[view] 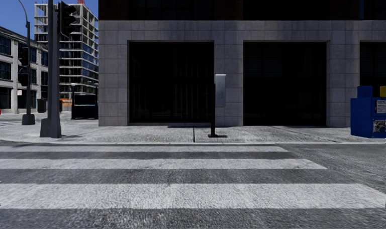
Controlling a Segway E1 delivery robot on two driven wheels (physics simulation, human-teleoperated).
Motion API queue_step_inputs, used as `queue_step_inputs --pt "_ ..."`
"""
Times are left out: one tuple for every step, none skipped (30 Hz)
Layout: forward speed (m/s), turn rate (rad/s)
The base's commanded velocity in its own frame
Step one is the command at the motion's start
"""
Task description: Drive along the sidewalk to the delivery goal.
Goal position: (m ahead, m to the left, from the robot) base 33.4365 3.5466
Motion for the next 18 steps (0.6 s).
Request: queue_step_inputs --pt "2.0 0.63" --pt "2.0 0.73" --pt "2.0 0.8" --pt "2.0 0.82" --pt "2.0 0.82" --pt "2.0 0.72" --pt "2.0 0.53" --pt "2.0 0.53" --pt "2.0 0.48" --pt "2.0 0.39" --pt "2.0 0.26" --pt "2.0 0.11" --pt "2.0 0.03" --pt "2.0 0.0" --pt "2.0 0.0" --pt "2.0 0.0" --pt "2.0 0.0" --pt "2.0 0.0"
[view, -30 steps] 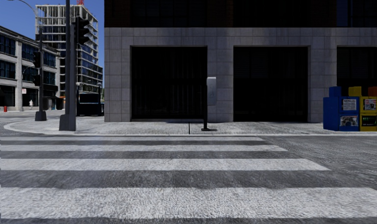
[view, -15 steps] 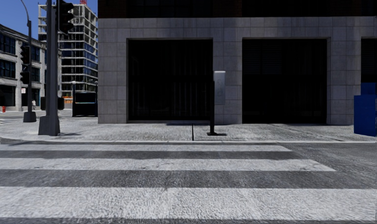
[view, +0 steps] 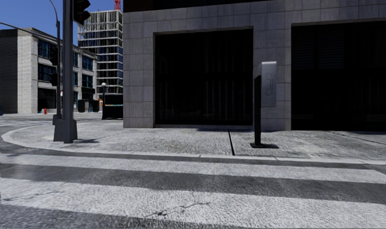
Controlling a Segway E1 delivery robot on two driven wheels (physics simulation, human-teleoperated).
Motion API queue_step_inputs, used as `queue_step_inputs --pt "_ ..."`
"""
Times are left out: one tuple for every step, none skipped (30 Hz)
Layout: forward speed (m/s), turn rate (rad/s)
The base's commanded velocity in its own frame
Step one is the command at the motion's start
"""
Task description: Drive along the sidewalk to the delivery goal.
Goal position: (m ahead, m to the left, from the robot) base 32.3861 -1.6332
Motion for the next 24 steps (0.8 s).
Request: queue_step_inputs --pt "2.0 0.0" --pt "2.0 0.0" --pt "2.0 0.0" --pt "2.0 0.0" --pt "2.0 0.0" --pt "2.0 0.0" --pt "2.0 0.0" --pt "2.0 0.0" --pt "2.0 0.0" --pt "2.0 0.0" --pt "2.0 0.0" --pt "2.0 0.0" --pt "2.0 0.0" --pt "2.0 0.0" --pt "2.0 0.0" --pt "2.0 0.0" --pt "2.0 0.0" --pt "2.0 0.0" --pt "2.0 0.0" --pt "2.0 0.0" --pt "2.0 0.0" --pt "2.0 0.0" --pt "2.0 0.0" --pt "2.0 0.0"
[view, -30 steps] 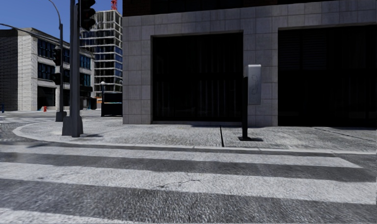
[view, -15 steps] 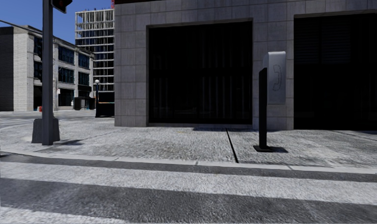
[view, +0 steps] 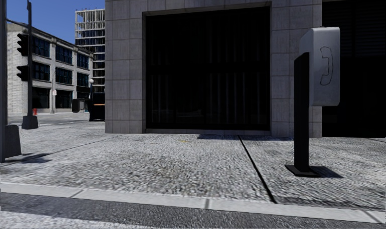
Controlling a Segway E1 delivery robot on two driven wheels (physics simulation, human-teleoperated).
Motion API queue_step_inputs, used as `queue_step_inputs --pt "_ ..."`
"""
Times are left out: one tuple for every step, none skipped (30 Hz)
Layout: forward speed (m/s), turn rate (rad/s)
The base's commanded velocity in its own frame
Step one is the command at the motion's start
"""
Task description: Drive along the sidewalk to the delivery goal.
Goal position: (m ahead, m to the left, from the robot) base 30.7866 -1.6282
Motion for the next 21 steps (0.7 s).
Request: queue_step_inputs --pt "2.0 0.0" --pt "2.0 0.0" --pt "2.0 0.0" --pt "2.0 0.0" --pt "2.0 0.0" --pt "2.0 0.0" --pt "2.0 0.0" --pt "1.99 0.0" --pt "1.86 0.0" --pt "1.86 0.0" --pt "1.78 0.0" --pt "1.76 0.0" --pt "1.74 0.0" --pt "1.74 0.0" --pt "1.74 0.0" --pt "1.74 0.0" --pt "1.74 0.0" --pt "1.74 0.0" --pt "1.74 0.0" --pt "1.74 0.06" --pt "1.74 0.13"
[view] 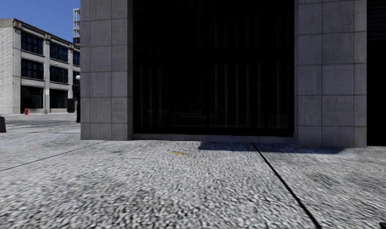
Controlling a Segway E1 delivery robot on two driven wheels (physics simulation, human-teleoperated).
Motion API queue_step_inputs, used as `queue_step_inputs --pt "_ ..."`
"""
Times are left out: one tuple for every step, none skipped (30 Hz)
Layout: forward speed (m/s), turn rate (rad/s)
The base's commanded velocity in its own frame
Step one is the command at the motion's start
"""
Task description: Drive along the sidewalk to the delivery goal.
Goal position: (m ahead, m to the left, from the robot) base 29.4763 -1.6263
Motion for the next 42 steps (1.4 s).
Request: queue_step_inputs --pt "1.74 0.19" --pt "1.74 0.28" --pt "1.74 0.28" --pt "1.74 0.41" --pt "1.74 0.55" --pt "1.74 0.66" --pt "1.74 0.77" --pt "1.74 0.77" --pt "1.74 0.82" --pt "1.74 0.83" --pt "1.74 0.84" --pt "1.74 0.84" --pt "1.74 0.84" --pt "1.74 0.84" --pt "1.74 0.84" --pt "1.74 0.84" --pt "1.74 0.84" --pt "1.74 0.84" --pt "1.74 0.84" --pt "1.74 0.84" --pt "1.74 0.84" --pt "1.74 0.84" --pt "1.74 0.84" --pt "1.74 0.84" --pt "1.74 0.84" --pt "1.74 0.84" --pt "1.74 0.84" --pt "1.74 0.84" --pt "1.74 0.84" --pt "1.74 0.84" --pt "1.74 0.84" --pt "1.74 0.84" --pt "1.74 0.84" --pt "1.74 0.84" --pt "1.74 0.84" --pt "1.74 0.84" --pt "1.74 0.84" --pt "1.74 0.84" --pt "1.74 0.84" --pt "1.74 0.84" --pt "1.74 0.84" --pt "1.74 0.84"
